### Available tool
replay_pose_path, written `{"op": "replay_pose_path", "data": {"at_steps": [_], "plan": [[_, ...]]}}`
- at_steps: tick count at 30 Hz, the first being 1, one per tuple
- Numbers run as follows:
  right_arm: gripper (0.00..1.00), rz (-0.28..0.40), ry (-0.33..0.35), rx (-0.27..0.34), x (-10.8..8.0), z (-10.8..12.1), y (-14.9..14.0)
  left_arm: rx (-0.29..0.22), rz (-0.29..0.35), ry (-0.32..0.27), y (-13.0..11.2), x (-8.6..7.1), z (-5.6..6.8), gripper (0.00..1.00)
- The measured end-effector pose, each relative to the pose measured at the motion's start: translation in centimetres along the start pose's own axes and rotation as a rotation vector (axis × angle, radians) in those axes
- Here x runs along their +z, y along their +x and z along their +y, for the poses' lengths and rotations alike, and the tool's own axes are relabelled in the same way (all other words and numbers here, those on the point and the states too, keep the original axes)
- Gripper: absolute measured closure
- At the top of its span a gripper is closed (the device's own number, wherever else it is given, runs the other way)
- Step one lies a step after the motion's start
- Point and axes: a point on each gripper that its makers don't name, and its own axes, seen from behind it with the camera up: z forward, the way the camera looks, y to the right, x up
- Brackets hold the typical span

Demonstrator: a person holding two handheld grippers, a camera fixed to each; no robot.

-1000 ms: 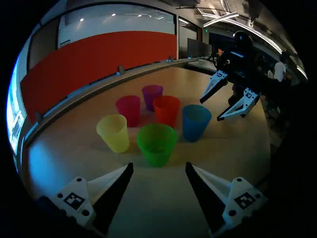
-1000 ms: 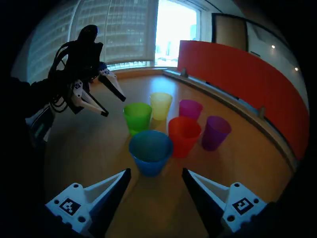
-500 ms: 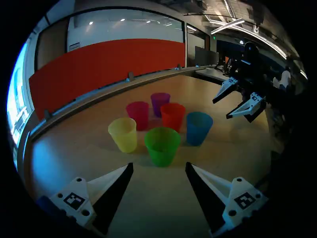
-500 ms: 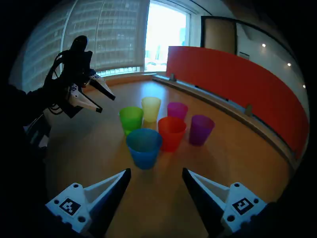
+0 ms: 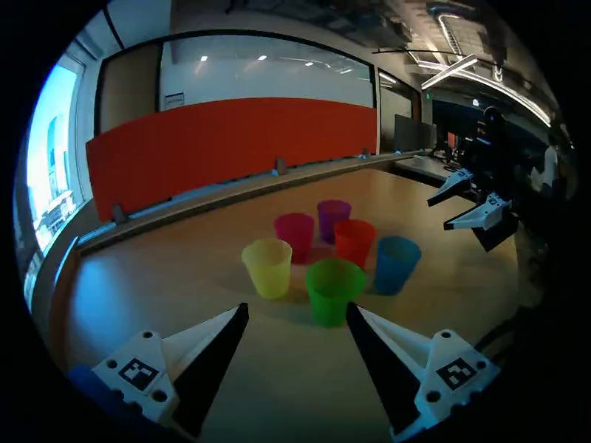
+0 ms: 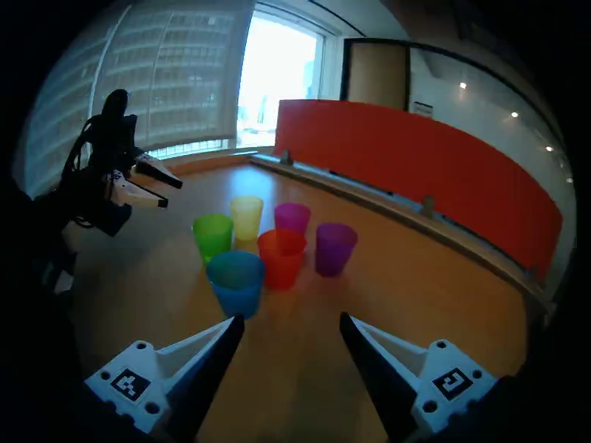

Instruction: Pour water

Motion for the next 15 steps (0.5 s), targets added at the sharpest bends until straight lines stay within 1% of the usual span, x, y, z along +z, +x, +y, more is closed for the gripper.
{"op": "replay_pose_path", "data": {"at_steps": [2,6,11,15], "plan": [[0.0,0.016,-0.019,0.012,-0.4,0.4,0.4,0.006,0.015,0.018,0.3,-0.3,-0.3,0.02],[0.0,0.048,-0.067,0.029,-1.1,1.3,1.3,0.012,0.042,0.042,0.9,-0.8,-0.5,0.02],[0.0,0.084,-0.133,0.048,-2.0,2.5,2.1,0.005,0.08,0.071,1.3,-1.3,-0.7,0.02],[0.0,0.122,-0.198,0.078,-2.5,3.7,2.8,-0.002,0.113,0.106,1.7,-1.8,-1.2,0.02]]}}
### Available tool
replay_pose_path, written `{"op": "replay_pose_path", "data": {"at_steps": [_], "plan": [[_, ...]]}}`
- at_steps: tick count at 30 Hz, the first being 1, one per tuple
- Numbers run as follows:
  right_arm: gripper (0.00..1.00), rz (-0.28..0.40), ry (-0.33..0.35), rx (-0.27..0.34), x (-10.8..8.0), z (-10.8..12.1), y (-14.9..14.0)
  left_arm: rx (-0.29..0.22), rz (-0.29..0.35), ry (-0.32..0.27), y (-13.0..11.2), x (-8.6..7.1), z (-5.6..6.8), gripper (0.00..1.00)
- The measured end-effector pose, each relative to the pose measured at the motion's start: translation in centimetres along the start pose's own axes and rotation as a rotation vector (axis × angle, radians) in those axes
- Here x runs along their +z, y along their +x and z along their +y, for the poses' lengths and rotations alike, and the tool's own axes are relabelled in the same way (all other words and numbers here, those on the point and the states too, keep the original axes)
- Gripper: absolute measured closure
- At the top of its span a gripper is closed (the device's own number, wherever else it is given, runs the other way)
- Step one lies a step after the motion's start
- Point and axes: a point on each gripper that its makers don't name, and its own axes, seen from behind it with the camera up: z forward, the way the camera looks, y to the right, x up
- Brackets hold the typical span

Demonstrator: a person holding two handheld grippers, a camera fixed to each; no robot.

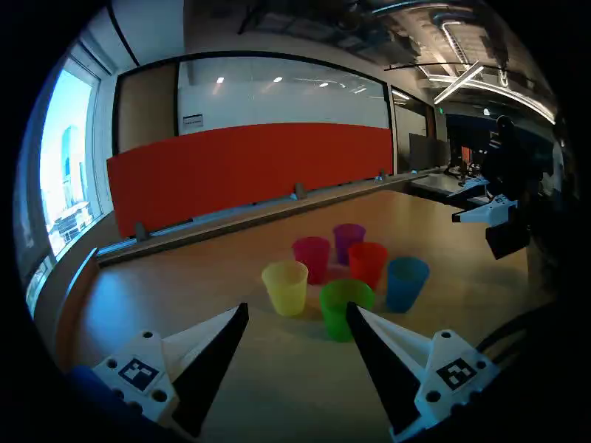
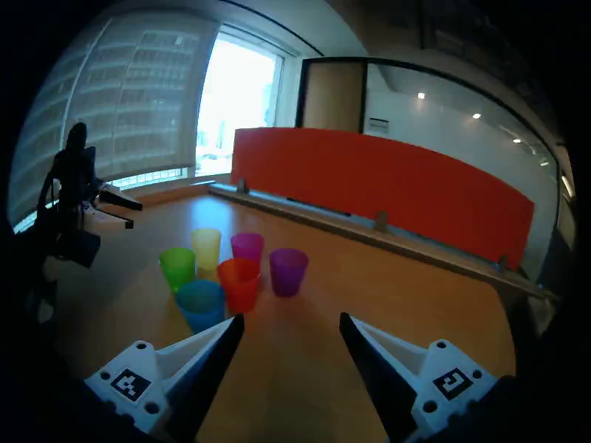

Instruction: Pour water

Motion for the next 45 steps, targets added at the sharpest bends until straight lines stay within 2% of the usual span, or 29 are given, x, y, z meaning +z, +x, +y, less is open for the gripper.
{"op": "replay_pose_path", "data": {"at_steps": [8,15,26,35,41,45], "plan": [[0.0,0.09,-0.127,0.068,-0.4,2.3,2.2,0.007,0.085,0.109,1.6,-1.1,-1.7,0.02],[0.0,0.135,-0.19,0.087,-0.6,3.2,3.5,-0.054,0.146,0.13,2.2,-1.3,-1.6,0.02],[0.0,0.21,-0.315,0.11,-1.0,4.6,4.8,-0.092,0.242,0.24,4.3,-2.3,-3.1,0.02],[0.0,0.282,-0.394,0.161,-2.2,6.1,6.1,-0.159,0.304,0.325,5.6,-3.3,-4.7,0.02],[0.0,0.313,-0.455,0.185,-3.1,7.7,6.2,-0.144,0.314,0.362,6.2,-3.7,-5.2,0.02],[0.0,0.309,-0.482,0.173,-3.4,8.2,6.0,-0.13,0.32,0.384,6.5,-3.9,-5.5,0.02]]}}
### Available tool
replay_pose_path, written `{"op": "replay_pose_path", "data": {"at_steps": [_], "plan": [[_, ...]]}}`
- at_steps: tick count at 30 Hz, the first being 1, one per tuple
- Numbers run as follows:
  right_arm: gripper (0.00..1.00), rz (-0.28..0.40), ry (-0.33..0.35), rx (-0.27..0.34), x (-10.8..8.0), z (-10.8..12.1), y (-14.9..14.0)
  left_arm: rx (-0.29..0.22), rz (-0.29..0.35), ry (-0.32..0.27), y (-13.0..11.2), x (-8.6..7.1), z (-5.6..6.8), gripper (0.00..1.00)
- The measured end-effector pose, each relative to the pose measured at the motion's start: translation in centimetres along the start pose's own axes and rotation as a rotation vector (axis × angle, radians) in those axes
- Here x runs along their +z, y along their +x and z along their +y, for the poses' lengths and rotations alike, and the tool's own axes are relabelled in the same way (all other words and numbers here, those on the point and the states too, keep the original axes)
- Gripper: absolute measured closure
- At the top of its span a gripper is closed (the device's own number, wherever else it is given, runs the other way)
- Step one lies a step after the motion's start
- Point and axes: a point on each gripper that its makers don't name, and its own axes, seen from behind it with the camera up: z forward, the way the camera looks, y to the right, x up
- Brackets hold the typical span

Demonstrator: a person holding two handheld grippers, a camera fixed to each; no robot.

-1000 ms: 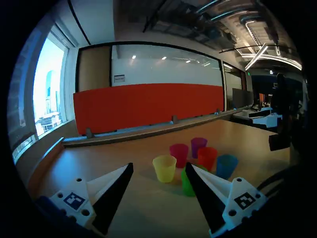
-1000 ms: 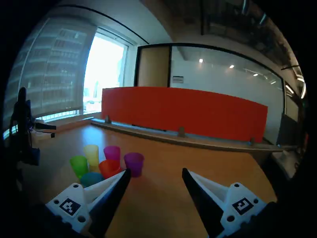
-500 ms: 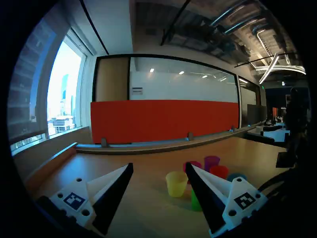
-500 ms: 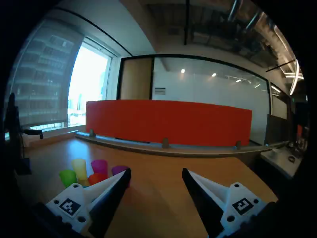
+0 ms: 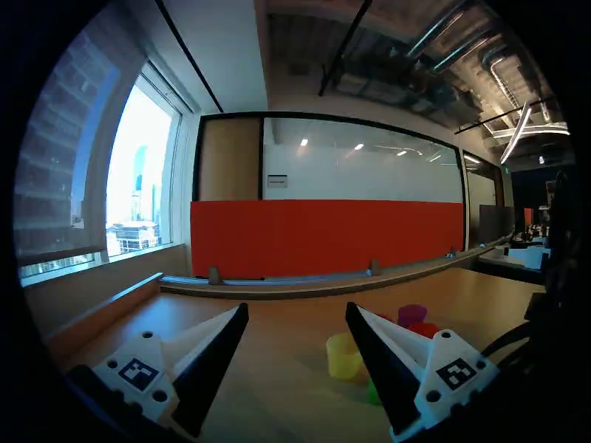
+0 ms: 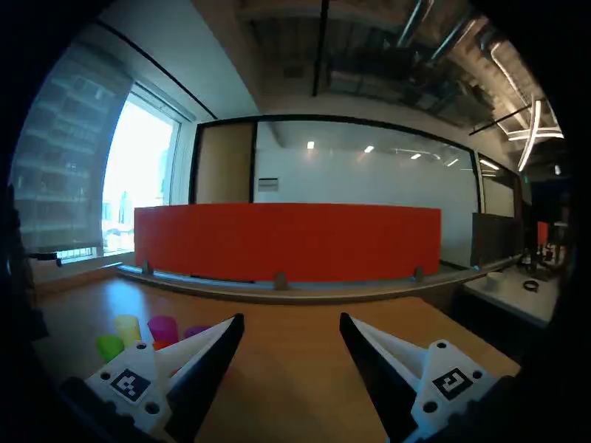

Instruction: Pour water

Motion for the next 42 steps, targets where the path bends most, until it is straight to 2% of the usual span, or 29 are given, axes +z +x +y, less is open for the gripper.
{"op": "replay_pose_path", "data": {"at_steps": [8,19,26,33,42], "plan": [[0.0,0.007,-0.034,-0.022,-0.2,0.5,0.0,0.029,0.015,0.026,0.4,-0.6,-0.3,0.02],[0.0,0.01,-0.053,0.01,-0.4,0.5,0.5,0.019,0.043,0.065,0.0,-1.2,-0.6,0.02],[0.0,-0.023,-0.08,0.0,-0.6,1.4,0.0,0.009,0.046,0.086,-1.7,-1.3,-0.6,0.02],[0.0,-0.031,-0.108,0.0,-0.8,2.0,0.2,0.016,0.05,0.116,-3.3,-1.2,-1.2,0.02],[0.0,-0.052,-0.124,-0.016,-0.6,1.7,-0.3,0.008,0.064,0.134,-4.3,-1.0,-1.7,0.02]]}}
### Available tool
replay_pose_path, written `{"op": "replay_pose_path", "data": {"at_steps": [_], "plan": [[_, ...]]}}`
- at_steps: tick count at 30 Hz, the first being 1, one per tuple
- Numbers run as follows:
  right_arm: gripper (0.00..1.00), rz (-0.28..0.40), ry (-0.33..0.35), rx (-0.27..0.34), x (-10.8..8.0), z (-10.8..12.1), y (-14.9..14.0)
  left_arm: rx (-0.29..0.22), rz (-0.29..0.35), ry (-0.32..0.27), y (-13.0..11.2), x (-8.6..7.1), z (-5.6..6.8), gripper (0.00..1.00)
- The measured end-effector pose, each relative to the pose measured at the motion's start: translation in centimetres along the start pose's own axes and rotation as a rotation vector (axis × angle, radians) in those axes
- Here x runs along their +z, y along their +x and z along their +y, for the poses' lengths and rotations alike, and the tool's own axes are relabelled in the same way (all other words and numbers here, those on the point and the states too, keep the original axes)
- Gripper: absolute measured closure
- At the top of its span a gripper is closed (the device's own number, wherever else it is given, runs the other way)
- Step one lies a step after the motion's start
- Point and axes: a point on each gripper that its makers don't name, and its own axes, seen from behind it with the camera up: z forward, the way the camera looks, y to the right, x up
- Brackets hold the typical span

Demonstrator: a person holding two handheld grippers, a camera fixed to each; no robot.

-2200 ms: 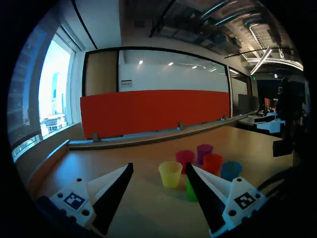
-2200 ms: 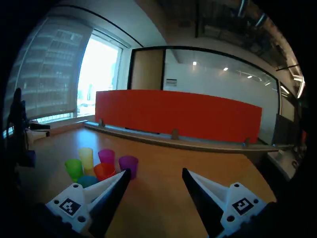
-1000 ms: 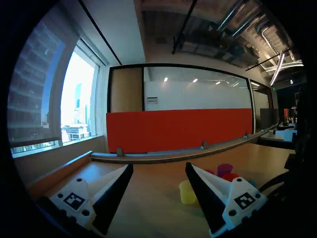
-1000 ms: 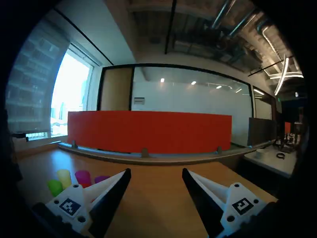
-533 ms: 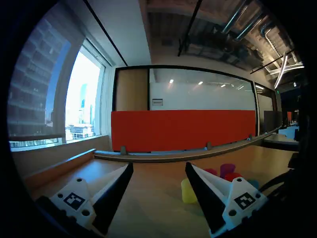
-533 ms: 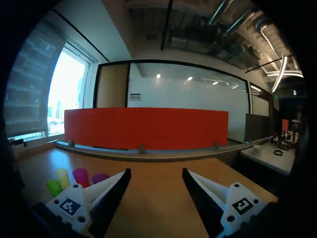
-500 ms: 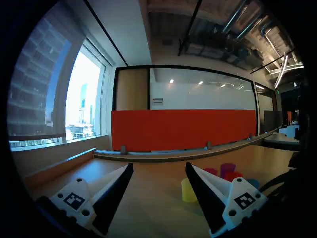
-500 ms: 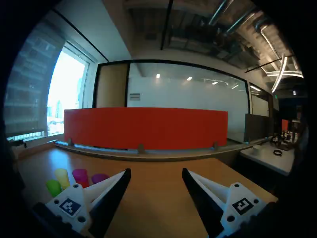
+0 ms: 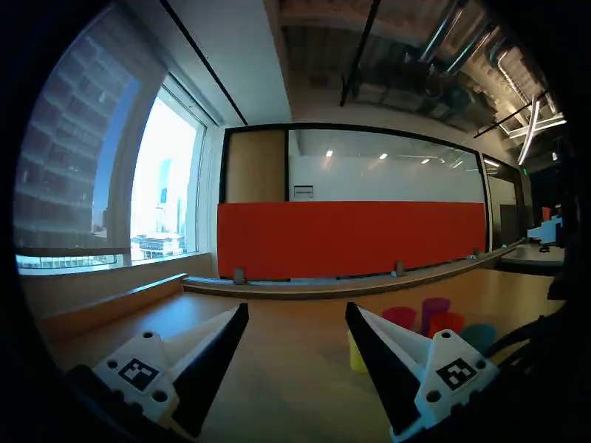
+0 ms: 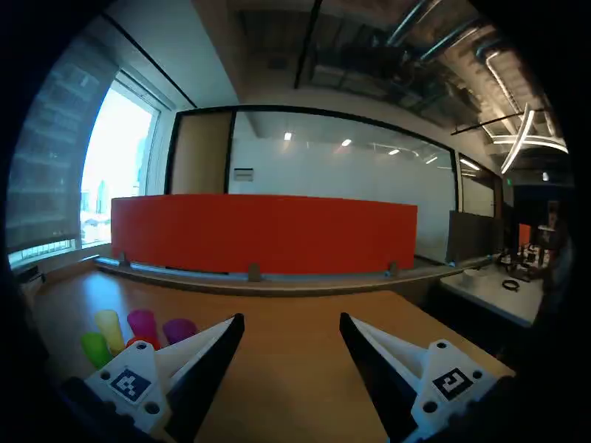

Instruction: Pour water

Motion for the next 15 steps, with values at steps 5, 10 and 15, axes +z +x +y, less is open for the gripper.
{"op": "replay_pose_path", "data": {"at_steps": [5,10,15], "plan": [[0.0,-0.007,0.002,-0.002,0.1,-0.5,-0.1,0.005,-0.012,0.021,-1.2,0.2,-0.5,0.02],[0.0,-0.005,0.006,-0.001,0.1,-0.7,0.0,-0.002,-0.028,0.024,-2.6,0.3,-0.5,0.02],[0.0,-0.006,0.0,-0.004,0.1,-0.6,-0.1,-0.001,-0.036,0.022,-3.1,0.5,-0.5,0.02]]}}
